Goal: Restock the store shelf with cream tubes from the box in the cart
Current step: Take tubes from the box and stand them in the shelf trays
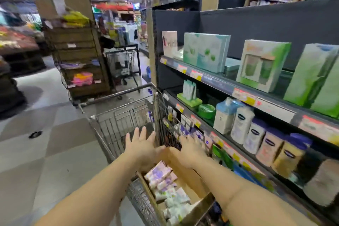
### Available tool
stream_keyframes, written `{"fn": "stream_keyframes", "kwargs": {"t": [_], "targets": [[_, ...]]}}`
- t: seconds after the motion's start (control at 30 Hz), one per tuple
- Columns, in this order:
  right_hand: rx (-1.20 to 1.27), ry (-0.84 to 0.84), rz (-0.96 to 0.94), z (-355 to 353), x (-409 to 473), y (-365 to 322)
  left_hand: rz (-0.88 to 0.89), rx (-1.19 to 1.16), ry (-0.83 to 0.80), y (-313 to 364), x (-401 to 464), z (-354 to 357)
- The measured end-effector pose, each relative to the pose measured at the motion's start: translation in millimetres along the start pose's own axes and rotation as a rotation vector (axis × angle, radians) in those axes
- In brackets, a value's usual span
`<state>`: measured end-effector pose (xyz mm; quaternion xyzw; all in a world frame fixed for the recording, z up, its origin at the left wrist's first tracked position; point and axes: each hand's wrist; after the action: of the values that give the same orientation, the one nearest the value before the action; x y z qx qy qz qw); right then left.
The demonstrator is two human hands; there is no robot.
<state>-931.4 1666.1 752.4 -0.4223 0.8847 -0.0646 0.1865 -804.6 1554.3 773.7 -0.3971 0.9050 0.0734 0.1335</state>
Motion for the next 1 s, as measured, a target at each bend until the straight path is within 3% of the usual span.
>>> {"fn": "stream_keyframes", "kwargs": {"t": [0.2,0.4,0.5,0.7,0.93,1.0], "targets": [[0.058,0.063,0.148,3.0,74.5,41.3,0.174,0.036,-0.046,25.2,113.3,2.0],[0.179,0.041,0.446,44.1,139.5,79.8,0.445,0.126,-0.125,49.9,234.0,32.7],[0.287,0.025,0.601,77.4,163.0,82.9,0.576,0.180,-0.155,53.1,285.5,55.3],[0.447,-0.161,0.835,161.9,178.1,78.2,0.737,0.244,-0.299,38.7,344.6,121.7],[0.683,-0.308,1.054,282.8,201.8,72.0,0.793,0.295,-0.466,13.8,378.7,224.6],[0.772,-0.285,1.137,320.9,214.2,62.0,0.789,0.350,-0.485,1.1,383.0,251.4]]}}
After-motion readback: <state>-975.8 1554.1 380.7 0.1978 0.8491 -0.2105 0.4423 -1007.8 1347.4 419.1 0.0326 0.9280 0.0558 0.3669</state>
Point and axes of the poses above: each hand's wrist, its own x-axis towards the middle knuckle, its own z-axis out of the palm, y = z × x, and after that the axes turned 7 degrees about -y, right-handed
